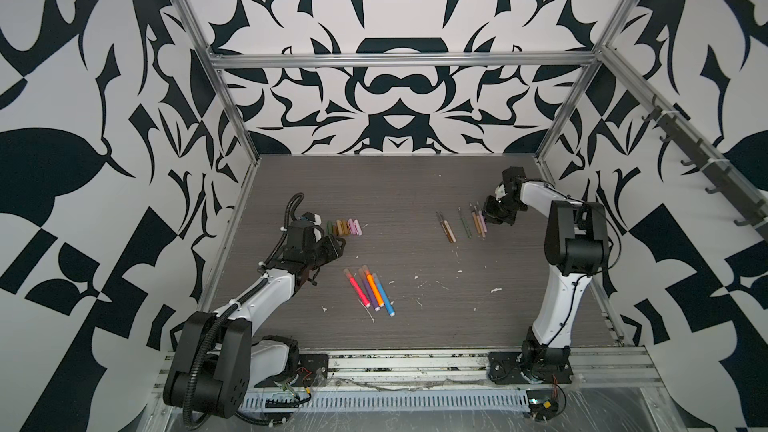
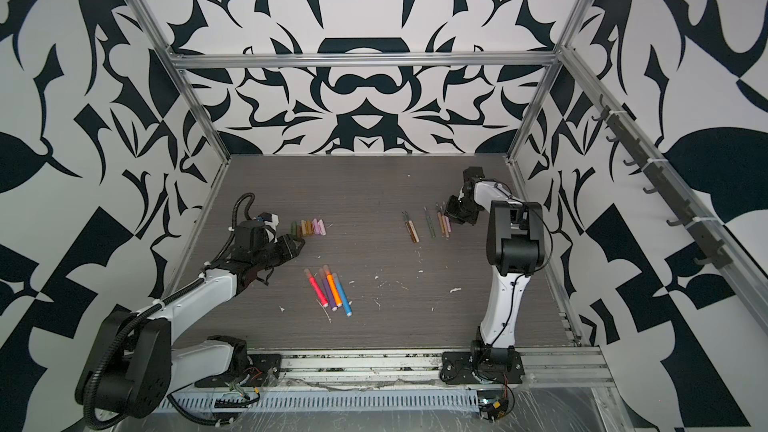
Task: Open the pen caps
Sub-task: 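Lower the brown pen onto the bundle and release it with the right gripper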
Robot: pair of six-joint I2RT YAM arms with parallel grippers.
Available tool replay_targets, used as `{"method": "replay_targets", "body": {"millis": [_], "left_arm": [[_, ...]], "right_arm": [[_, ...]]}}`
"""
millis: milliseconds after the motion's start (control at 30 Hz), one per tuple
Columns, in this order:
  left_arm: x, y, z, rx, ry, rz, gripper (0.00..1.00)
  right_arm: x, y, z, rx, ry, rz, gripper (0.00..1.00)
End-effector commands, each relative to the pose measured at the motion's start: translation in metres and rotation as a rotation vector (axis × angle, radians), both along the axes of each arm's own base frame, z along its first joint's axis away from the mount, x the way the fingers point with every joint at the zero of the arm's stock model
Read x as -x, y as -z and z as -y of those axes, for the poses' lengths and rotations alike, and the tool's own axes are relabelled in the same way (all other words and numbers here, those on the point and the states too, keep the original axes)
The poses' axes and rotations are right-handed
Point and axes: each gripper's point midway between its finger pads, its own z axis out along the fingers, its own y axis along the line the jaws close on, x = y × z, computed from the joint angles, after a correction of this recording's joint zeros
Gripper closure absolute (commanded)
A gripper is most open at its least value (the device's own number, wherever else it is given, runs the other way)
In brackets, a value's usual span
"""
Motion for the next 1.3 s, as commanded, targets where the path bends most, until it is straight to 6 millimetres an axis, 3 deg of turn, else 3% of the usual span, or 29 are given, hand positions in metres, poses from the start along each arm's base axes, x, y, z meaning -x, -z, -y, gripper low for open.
{"method": "replay_targets", "body": {"millis": [0, 467, 900, 1267], "left_arm": [[-0.007, -0.011, 0.003, 0.002, 0.010, 0.032, 0.57], [-0.007, -0.011, 0.003, 0.003, 0.011, 0.033, 0.57], [-0.007, -0.010, 0.003, 0.003, 0.011, 0.031, 0.57], [-0.007, -0.012, 0.003, 0.005, 0.012, 0.038, 0.57]], "right_arm": [[0.008, -0.003, -0.013, -0.012, -0.023, -0.028, 1.00], [0.006, -0.001, -0.028, -0.006, -0.050, -0.031, 1.00], [0.011, 0.000, -0.056, -0.004, -0.103, -0.029, 1.00], [0.010, 0.000, -0.059, -0.001, -0.108, -0.028, 1.00]]}}
